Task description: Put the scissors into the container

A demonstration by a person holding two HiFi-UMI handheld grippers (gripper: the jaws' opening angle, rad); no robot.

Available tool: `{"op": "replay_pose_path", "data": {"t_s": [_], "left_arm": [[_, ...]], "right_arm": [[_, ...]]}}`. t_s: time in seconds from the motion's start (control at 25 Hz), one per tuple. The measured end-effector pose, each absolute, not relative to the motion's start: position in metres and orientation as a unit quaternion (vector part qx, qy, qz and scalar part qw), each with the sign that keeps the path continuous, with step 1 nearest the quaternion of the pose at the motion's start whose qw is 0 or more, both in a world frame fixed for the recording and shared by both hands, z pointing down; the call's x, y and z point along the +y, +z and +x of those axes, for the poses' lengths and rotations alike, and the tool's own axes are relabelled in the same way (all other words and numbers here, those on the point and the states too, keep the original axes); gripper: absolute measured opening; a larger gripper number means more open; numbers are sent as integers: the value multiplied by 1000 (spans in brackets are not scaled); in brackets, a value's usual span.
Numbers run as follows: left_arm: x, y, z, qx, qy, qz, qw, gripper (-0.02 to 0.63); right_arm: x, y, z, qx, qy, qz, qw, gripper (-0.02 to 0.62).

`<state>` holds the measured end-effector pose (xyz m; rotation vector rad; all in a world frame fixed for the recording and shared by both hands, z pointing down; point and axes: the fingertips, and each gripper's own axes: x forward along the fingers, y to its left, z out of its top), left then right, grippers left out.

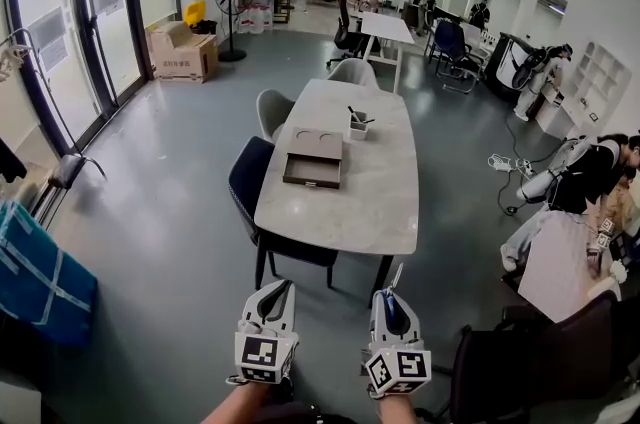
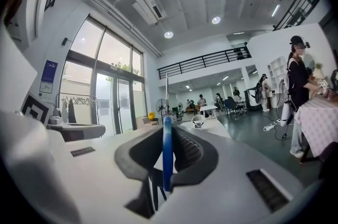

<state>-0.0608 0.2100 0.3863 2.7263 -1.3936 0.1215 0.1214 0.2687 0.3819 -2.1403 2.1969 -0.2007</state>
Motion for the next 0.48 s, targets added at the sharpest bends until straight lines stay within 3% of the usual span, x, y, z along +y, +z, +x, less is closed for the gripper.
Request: {"op": "replay_pose_path", "data": {"t_s": [0.48], "left_arm": [[92, 384, -67, -443, 47, 894, 39, 18]], "right_arm": [[152, 378, 113, 706, -70, -704, 31, 40]]}}
